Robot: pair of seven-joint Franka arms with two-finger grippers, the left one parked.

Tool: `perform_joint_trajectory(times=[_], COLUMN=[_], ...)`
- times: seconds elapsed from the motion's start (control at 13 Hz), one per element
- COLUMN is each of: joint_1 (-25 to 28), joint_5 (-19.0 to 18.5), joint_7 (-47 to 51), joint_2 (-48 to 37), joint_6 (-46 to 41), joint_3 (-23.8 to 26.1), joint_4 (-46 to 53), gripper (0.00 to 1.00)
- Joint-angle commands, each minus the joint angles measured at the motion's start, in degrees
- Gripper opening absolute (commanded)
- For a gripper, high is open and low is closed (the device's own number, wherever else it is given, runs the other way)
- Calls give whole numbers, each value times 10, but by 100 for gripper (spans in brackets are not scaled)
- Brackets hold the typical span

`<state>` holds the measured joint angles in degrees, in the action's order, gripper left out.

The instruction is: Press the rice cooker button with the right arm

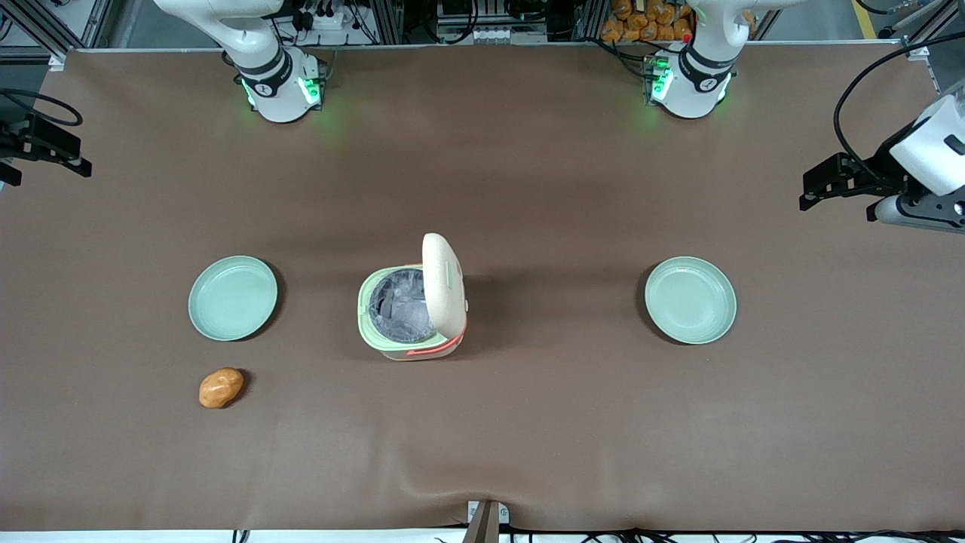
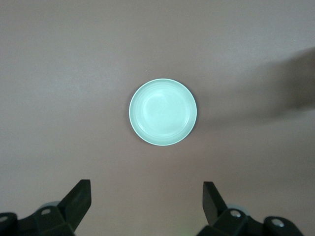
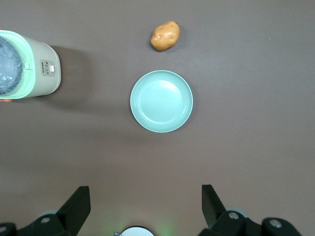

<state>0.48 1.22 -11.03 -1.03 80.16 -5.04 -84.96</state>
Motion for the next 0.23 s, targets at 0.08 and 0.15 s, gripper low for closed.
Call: perform_joint_trajectory(times=[0.08, 0.15], joint_1=[-7, -2], joint_5=[-8, -8], joint_7=[-6, -6], joint_2=[-22, -24], joint_6=[3, 3], joint_3=[14, 13], joint_4=[-17, -17], gripper=[100, 100])
